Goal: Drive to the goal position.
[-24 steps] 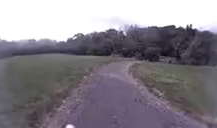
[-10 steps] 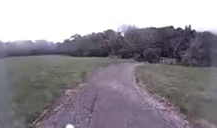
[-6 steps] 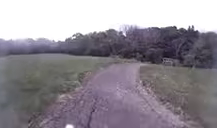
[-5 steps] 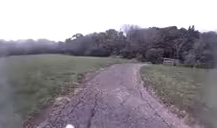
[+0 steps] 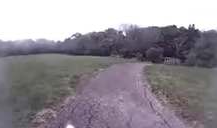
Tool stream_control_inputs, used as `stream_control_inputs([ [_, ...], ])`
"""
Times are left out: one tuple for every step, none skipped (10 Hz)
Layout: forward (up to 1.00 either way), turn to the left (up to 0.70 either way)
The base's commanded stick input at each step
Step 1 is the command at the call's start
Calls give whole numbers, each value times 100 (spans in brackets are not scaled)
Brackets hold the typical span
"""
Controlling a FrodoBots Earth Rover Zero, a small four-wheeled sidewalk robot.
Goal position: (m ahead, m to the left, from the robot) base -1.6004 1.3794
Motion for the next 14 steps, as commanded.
stream_control_inputs([
  [85, 0],
  [85, 0],
  [85, 0],
  [85, 0],
  [85, 0],
  [85, 0],
  [85, 0],
  [85, -1],
  [85, -3],
  [85, -33],
  [85, -34],
  [85, -34],
  [85, -34],
  [85, -34],
])
